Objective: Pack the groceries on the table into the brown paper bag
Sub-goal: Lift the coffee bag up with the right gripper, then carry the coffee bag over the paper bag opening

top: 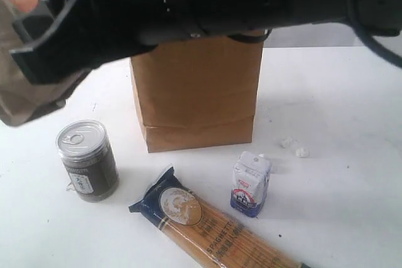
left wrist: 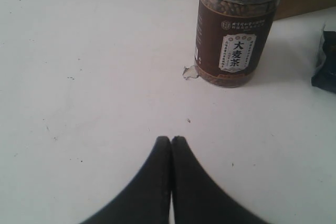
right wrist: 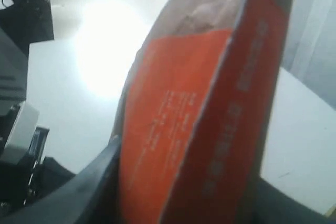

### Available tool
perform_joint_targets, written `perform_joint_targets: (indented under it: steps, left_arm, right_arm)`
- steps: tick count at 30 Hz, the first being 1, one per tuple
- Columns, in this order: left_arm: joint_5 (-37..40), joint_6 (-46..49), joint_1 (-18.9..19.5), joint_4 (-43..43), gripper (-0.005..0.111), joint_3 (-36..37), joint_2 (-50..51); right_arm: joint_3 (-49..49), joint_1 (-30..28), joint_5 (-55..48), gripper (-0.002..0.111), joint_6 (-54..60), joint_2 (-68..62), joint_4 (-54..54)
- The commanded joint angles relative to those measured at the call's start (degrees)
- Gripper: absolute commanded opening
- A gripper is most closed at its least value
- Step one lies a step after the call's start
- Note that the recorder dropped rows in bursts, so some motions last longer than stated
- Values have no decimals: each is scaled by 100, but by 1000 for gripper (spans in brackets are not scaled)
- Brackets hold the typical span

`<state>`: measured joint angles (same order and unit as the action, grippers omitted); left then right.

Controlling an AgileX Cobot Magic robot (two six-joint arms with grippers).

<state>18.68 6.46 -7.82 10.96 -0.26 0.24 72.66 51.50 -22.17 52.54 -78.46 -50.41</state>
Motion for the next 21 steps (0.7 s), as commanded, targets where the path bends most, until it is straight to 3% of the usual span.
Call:
perform_joint_targets:
  steps: [1,13,21]
  left_arm:
    - [30,-44,-25,72,0,26,-24]
    - [30,-44,-25,72,0,26,-24]
    - [30,-44,-25,72,0,26,-24]
  right_arm:
    - [231,7,897,1,-8,111,-158]
    - [267,-18,3501,1,29,122,-49]
    - [255,-17,4417,1,1275,108,-60]
